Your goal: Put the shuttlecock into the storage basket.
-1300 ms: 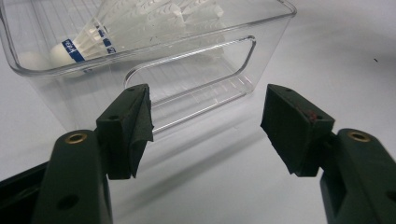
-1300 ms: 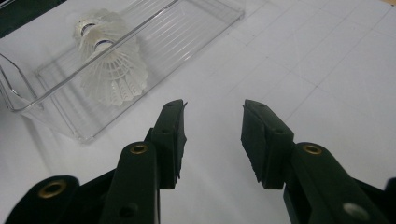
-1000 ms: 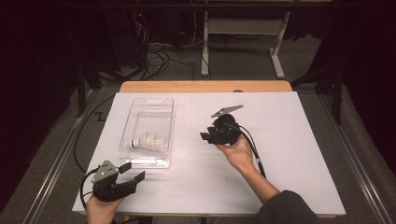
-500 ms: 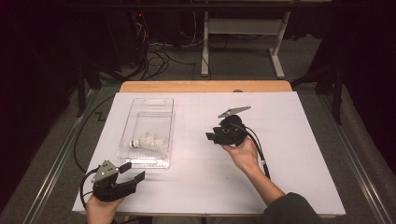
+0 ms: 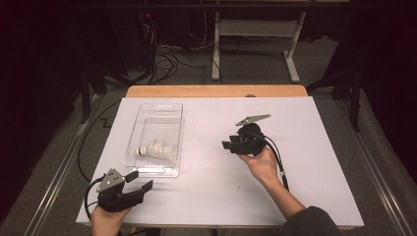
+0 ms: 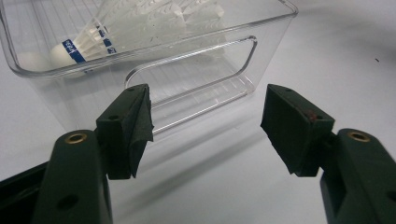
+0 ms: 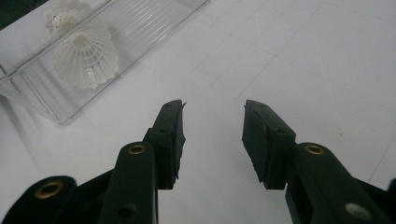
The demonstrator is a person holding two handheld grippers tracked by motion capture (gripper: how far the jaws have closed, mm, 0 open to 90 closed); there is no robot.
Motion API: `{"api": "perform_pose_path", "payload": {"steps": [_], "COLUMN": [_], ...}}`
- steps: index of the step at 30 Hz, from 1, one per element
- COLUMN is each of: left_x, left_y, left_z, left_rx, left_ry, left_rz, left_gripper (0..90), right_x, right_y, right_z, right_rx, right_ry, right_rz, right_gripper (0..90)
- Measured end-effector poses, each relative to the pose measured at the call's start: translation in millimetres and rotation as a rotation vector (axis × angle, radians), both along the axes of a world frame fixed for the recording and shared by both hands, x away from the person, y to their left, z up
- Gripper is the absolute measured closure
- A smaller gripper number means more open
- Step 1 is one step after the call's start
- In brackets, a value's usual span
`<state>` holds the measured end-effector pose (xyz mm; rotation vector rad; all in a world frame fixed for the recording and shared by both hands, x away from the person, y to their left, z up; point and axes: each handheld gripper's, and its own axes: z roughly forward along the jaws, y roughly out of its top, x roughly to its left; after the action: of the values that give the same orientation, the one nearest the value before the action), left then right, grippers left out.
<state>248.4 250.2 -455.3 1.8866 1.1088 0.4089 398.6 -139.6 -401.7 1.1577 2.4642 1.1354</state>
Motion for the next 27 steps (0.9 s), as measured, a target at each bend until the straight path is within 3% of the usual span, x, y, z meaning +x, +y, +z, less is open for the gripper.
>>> {"api": "perform_pose_path", "payload": {"steps": [27], "left_x": [0.5], "left_y": [0.0], "left_z": [0.1], "left_rx": [0.001], "left_ry": [0.0], "left_rz": [0.0], "left_gripper": [34.0], "right_x": [-6.8], "right_y": [-20.4], "right_z": [-4.0], "right_rx": [0.013], "right_ry": [0.005], "right_rz": [-0.031], "right_gripper": [58.9]}}
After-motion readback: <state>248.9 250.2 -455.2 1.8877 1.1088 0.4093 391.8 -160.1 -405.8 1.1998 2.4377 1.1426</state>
